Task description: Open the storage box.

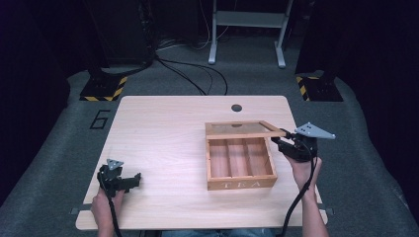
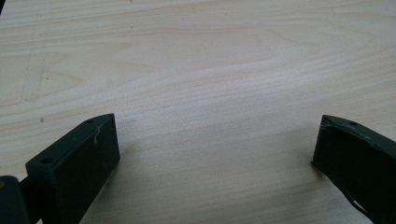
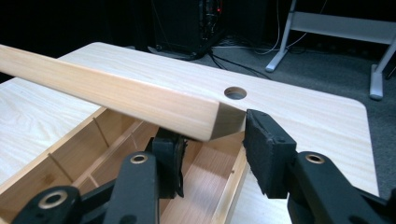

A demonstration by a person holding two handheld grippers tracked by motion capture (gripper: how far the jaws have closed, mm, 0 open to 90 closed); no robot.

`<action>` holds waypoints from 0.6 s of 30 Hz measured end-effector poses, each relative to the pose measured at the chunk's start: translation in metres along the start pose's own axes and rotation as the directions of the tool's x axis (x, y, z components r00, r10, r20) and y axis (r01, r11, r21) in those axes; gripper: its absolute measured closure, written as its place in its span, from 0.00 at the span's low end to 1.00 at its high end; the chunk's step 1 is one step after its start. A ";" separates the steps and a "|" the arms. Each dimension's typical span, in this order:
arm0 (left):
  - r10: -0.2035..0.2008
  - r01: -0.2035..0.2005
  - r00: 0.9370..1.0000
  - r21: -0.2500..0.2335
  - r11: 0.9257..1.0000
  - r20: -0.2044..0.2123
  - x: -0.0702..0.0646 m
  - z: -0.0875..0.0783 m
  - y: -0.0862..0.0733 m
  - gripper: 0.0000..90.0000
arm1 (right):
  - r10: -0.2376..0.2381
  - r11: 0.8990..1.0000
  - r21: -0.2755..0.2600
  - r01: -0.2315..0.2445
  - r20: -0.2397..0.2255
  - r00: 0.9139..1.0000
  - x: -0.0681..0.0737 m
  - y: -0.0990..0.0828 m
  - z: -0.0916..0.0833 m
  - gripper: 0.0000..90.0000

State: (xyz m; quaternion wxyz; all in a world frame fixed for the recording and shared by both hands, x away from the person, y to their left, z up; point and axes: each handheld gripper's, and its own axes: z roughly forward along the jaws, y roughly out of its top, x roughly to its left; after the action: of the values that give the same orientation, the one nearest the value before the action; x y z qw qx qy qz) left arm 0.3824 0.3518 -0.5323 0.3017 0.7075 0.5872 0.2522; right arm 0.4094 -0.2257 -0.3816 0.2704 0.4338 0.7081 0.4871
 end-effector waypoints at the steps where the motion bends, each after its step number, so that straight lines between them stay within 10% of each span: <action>1: 0.000 0.000 1.000 0.000 1.000 0.000 0.000 0.000 0.000 0.00 | 0.001 1.000 0.003 -0.001 -0.001 1.000 0.000 -0.002 0.000 0.64; 18: 0.000 0.000 1.000 0.001 1.000 0.000 0.000 0.000 0.000 0.00 | 0.055 0.996 0.066 -0.053 -0.024 0.998 0.004 -0.046 0.003 0.61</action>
State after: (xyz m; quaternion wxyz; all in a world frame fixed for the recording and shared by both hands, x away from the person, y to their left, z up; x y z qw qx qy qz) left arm 0.3824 0.3519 -0.5322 0.3014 0.7076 0.5873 0.2521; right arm 0.3938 -0.2281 -0.4249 0.2337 0.4551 0.7149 0.4766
